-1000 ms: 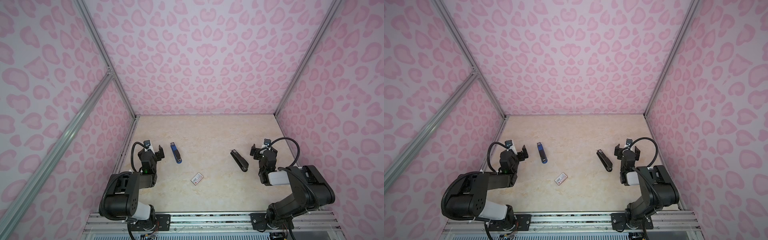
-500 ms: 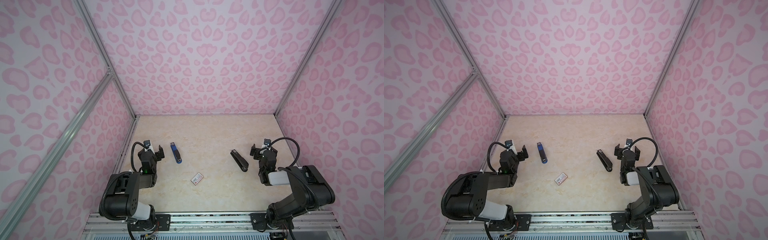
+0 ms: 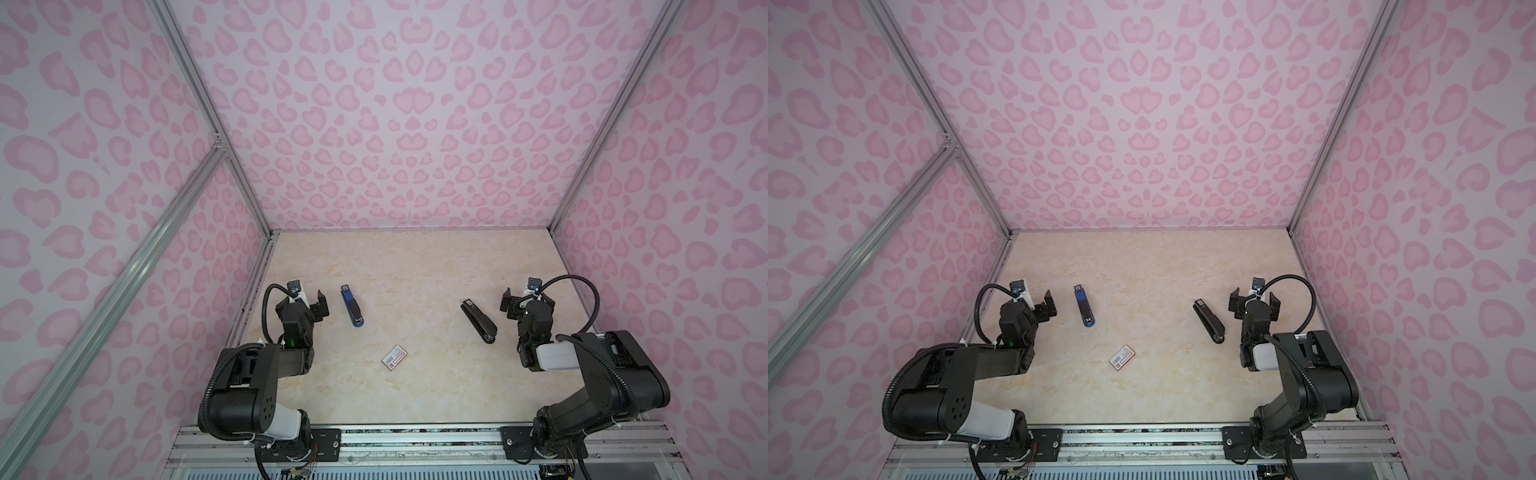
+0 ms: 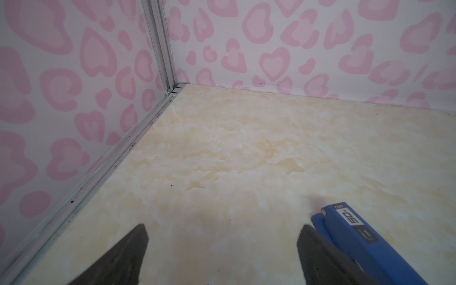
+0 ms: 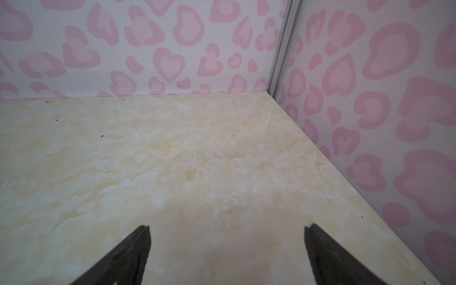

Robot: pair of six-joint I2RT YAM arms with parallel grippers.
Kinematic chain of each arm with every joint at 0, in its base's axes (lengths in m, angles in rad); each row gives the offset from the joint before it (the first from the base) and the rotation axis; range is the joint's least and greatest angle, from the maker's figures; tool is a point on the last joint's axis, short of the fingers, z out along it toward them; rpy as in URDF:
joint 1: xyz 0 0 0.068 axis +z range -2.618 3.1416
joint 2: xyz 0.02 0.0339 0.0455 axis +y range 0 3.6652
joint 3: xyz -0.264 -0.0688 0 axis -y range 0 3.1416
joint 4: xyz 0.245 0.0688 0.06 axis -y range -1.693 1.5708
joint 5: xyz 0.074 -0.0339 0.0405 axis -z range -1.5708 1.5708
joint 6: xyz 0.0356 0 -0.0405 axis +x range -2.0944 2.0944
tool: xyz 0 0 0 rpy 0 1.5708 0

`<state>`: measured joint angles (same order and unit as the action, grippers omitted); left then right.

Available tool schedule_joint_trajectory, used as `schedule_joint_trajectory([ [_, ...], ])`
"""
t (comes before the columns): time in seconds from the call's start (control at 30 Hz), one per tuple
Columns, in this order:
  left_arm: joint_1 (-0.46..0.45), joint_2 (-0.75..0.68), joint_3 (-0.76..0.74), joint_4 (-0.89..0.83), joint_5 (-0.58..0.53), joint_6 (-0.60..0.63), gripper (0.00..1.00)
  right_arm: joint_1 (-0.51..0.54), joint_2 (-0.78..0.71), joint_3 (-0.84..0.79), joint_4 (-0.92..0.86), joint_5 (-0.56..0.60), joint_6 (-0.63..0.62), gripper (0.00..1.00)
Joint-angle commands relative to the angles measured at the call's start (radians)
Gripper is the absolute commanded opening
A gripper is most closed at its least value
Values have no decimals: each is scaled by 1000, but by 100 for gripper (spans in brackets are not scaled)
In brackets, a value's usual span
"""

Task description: Load the staples into the stapler

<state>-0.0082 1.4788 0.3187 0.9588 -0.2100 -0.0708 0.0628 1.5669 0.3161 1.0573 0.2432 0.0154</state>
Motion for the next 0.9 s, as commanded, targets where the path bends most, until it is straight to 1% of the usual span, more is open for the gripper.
schedule_joint_trajectory([
  [0.0,1,-5,2,39,-6,-1,97,-1,4,-1,22,8,3,100],
  [0.3,1,-6,1,41,-6,-1,97,-1,3,-4,25,8,3,100],
  [0.4,1,-13,0,47,-9,-5,97,11,-32,7,-20,72,8,100],
  [0.5,1,-57,76,-125,-51,-18,97,12,-131,55,-187,61,4,100],
  [0.6,1,-105,137,-265,-65,-19,97,12,-211,103,-315,72,18,100],
  [0.67,1,-145,175,-348,-87,-36,97,3,-275,120,-362,67,81,100],
  [0.7,3,-170,196,-393,-91,-68,97,-3,-311,128,-384,42,114,100],
  [0.73,6,-190,210,-428,-73,-104,97,-11,-342,136,-412,14,164,100],
  [0.77,9,-214,232,-475,-66,-182,97,-21,-378,152,-469,4,252,100],
  [0.8,12,-233,265,-559,-81,-304,97,-31,-412,170,-551,22,366,100],
  [0.83,24,-245,296,-632,-51,-392,97,-42,-433,186,-606,12,439,100],
  [0.87,44,-248,327,-679,55,-432,97,-66,-452,200,-642,-64,476,100],
])
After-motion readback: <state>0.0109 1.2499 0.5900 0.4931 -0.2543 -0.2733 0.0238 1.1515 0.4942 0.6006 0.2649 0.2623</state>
